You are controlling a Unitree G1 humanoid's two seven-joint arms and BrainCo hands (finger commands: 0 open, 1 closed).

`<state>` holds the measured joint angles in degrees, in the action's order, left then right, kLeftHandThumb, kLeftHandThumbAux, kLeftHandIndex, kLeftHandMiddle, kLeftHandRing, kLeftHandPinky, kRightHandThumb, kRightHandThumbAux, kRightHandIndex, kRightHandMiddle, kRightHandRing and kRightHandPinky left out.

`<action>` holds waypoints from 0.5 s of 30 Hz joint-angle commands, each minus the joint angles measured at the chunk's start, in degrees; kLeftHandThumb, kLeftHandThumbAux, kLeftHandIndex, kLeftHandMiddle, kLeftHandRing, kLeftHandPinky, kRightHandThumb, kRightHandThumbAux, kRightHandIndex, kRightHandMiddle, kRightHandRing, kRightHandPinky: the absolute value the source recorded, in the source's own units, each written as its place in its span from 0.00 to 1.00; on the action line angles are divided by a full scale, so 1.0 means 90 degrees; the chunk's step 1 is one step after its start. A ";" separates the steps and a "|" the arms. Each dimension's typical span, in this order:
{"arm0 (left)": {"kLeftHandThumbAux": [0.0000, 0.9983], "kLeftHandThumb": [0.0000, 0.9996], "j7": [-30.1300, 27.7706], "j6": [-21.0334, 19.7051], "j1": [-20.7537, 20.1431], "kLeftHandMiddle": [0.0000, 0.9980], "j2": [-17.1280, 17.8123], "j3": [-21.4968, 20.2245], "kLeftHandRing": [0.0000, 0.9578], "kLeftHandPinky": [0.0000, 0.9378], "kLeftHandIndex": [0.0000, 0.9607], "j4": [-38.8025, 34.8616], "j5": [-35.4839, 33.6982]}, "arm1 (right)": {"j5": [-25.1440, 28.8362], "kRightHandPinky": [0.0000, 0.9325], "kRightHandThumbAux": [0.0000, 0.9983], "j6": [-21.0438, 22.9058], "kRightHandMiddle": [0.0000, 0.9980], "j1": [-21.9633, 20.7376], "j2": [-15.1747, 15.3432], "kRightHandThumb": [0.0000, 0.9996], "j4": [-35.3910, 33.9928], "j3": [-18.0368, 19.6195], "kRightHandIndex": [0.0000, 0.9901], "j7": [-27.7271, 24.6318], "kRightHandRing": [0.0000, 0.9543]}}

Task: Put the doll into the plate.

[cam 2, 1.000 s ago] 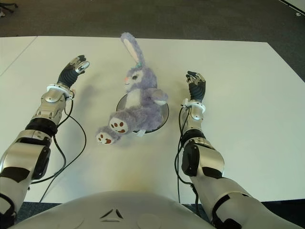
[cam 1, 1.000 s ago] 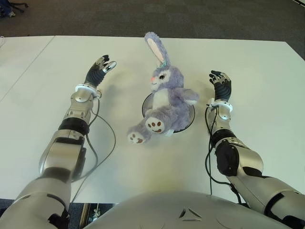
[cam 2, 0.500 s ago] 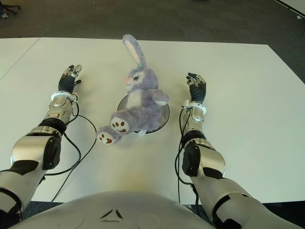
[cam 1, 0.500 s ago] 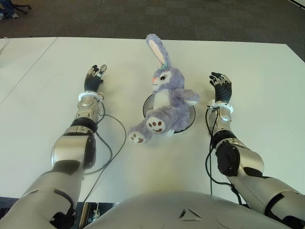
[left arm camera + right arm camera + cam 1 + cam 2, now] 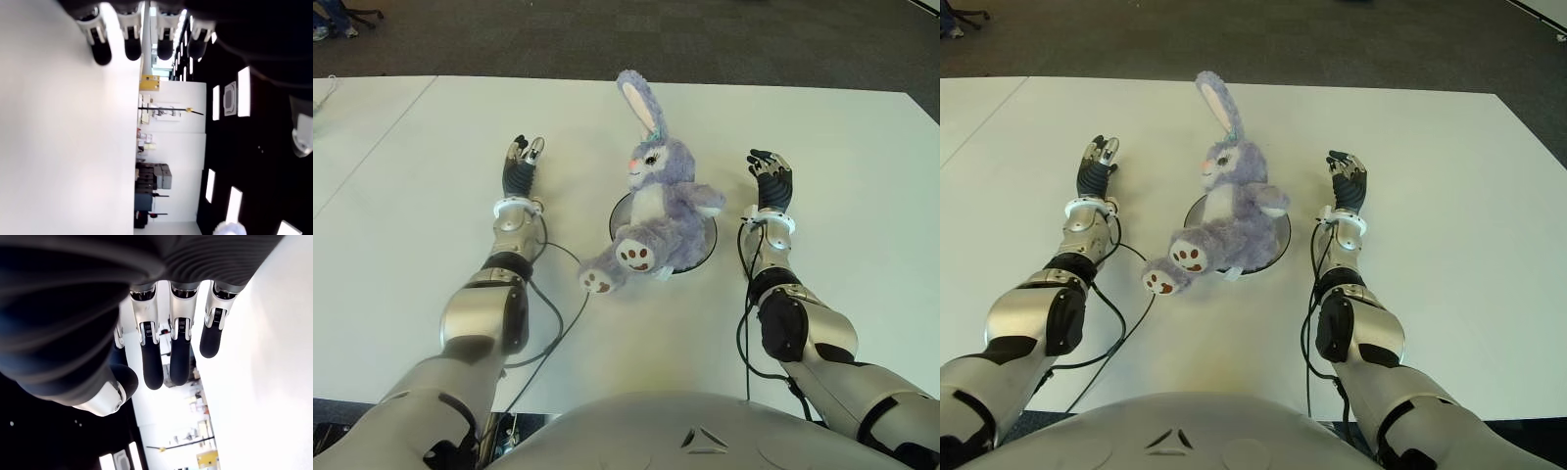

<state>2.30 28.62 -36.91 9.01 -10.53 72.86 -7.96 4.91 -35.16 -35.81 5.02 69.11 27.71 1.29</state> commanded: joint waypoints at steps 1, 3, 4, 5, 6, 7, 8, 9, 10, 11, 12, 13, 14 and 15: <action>0.43 0.00 0.0038 -0.0307 0.0948 0.00 -0.0858 -0.0062 0.00 0.00 0.00 0.0559 0.0192 | 0.0196 0.23 0.74 0.0847 0.32 0.1407 -0.0385 0.71 0.0895 0.0113 0.40 0.0051 0.29; 0.42 0.00 0.0016 -0.0217 0.1006 0.00 -0.0941 -0.0078 0.00 0.00 0.00 0.0554 0.0201 | 0.0199 0.23 0.74 0.0848 0.32 0.1407 -0.0384 0.71 0.0895 0.0115 0.40 0.0045 0.30; 0.42 0.00 -0.0016 -0.0170 0.1043 0.00 -0.0973 -0.0091 0.00 0.00 0.00 0.0552 0.0201 | 0.0198 0.23 0.74 0.0850 0.32 0.1405 -0.0384 0.71 0.0895 0.0115 0.40 0.0050 0.30; 0.41 0.00 -0.0038 -0.0137 0.1069 0.00 -0.0994 -0.0105 0.00 0.00 0.00 0.0551 0.0207 | 0.0198 0.23 0.74 0.0851 0.32 0.1404 -0.0385 0.71 0.0895 0.0114 0.40 0.0054 0.30; 0.41 0.00 -0.0072 -0.0102 0.1095 0.00 -0.1008 -0.0119 0.00 0.00 0.00 0.0550 0.0211 | 0.0194 0.23 0.74 0.0849 0.32 0.1407 -0.0385 0.71 0.0895 0.0112 0.40 0.0063 0.30; 0.41 0.00 -0.0094 -0.0079 0.1111 0.00 -0.1017 -0.0132 0.00 0.00 0.00 0.0550 0.0217 | 0.0192 0.23 0.74 0.0847 0.32 0.1408 -0.0385 0.71 0.0894 0.0110 0.40 0.0068 0.29; 0.41 0.00 -0.0156 -0.0062 0.1153 0.00 -0.1014 -0.0147 0.00 0.00 0.00 0.0554 0.0221 | 0.0184 0.23 0.74 0.0846 0.32 0.1409 -0.0384 0.71 0.0894 0.0103 0.40 0.0079 0.29; 0.40 0.00 -0.0200 -0.0051 0.1184 0.00 -0.1012 -0.0161 0.00 0.00 0.00 0.0558 0.0227 | 0.0179 0.22 0.74 0.0845 0.32 0.1410 -0.0383 0.71 0.0894 0.0099 0.40 0.0086 0.29; 0.40 0.00 -0.0256 -0.0024 0.1262 0.00 -0.1006 -0.0178 0.00 0.00 0.00 0.0563 0.0232 | 0.0176 0.22 0.74 0.0840 0.32 0.1412 -0.0382 0.71 0.0893 0.0097 0.40 0.0087 0.29; 0.40 0.00 -0.0293 -0.0004 0.1316 0.00 -0.1002 -0.0190 0.00 0.00 0.00 0.0567 0.0237 | 0.0175 0.22 0.74 0.0836 0.32 0.1414 -0.0381 0.71 0.0892 0.0095 0.40 0.0087 0.29; 0.40 0.00 -0.0333 0.0039 0.1405 0.00 -0.1013 -0.0193 0.00 0.00 0.00 0.0569 0.0245 | 0.0176 0.22 0.74 0.0832 0.32 0.1416 -0.0381 0.71 0.0892 0.0097 0.40 0.0085 0.29; 0.40 0.00 -0.0361 0.0070 0.1465 0.00 -0.1023 -0.0195 0.00 0.00 0.00 0.0570 0.0250 | 0.0176 0.22 0.74 0.0830 0.32 0.1416 -0.0382 0.71 0.0892 0.0097 0.40 0.0084 0.30; 0.40 0.00 -0.0414 0.0083 0.1525 0.00 -0.1021 -0.0201 0.00 0.00 0.00 0.0571 0.0248 | 0.0181 0.22 0.74 0.0832 0.32 0.1416 -0.0379 0.71 0.0892 0.0102 0.40 0.0079 0.30; 0.41 0.00 -0.0478 0.0061 0.1553 0.00 -0.1016 -0.0218 0.00 0.00 0.00 0.0574 0.0231 | 0.0187 0.24 0.74 0.0841 0.32 0.1415 -0.0377 0.71 0.0893 0.0109 0.40 0.0075 0.30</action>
<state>0.39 33.74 -35.58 2.33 -11.06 71.97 -6.64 4.89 -35.16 -35.80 4.81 69.12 27.68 1.19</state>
